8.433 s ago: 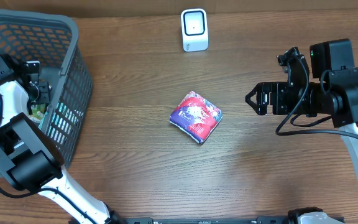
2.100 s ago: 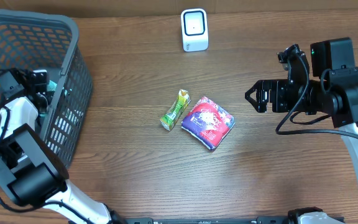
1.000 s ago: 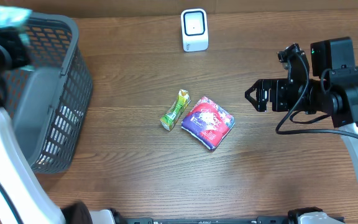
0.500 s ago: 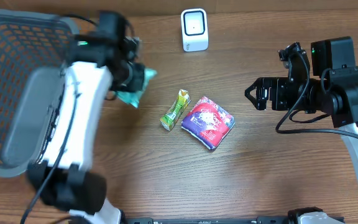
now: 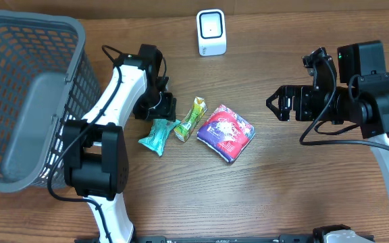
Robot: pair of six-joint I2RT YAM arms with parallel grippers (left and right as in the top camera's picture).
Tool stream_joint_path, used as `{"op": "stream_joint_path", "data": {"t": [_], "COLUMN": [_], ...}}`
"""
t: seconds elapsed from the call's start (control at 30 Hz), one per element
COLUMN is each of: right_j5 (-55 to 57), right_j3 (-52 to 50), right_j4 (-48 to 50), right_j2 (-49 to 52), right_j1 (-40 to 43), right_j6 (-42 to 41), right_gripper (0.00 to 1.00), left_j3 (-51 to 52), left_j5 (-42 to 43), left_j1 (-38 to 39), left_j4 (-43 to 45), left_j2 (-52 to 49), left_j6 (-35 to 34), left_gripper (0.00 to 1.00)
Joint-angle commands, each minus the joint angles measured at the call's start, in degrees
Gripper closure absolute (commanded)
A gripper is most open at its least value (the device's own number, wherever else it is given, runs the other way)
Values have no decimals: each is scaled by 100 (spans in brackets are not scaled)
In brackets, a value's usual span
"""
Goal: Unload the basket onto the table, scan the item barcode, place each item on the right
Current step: 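Carry the mint-green packet out and place it left of the others, then raise the left gripper back into the grey basket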
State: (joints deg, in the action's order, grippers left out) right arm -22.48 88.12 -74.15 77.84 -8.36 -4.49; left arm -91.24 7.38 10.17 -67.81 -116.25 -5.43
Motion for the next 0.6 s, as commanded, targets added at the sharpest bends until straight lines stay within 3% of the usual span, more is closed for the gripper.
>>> {"op": "stream_joint_path", "data": {"t": [0.0,0.37,0.57], "right_j5": [-11,-11,-11], "right_j3": [146,146,146], "right_j4": [33,13,44], "right_j2": [-35,-35,-35], "right_j1": [-26,-26,-26], "right_j6": [-20,-20,-20], "right_gripper": [0,0,0], "left_j3": [-533,-2496,-2951], "left_j5": [153,-181,-223], "left_j1": [28,-807,-1185], "left_j4": [-107,-1088,-1152], "left_j2": [96,98,98], "left_j6": [157,450,1088], "left_gripper": [31,35,36]}}
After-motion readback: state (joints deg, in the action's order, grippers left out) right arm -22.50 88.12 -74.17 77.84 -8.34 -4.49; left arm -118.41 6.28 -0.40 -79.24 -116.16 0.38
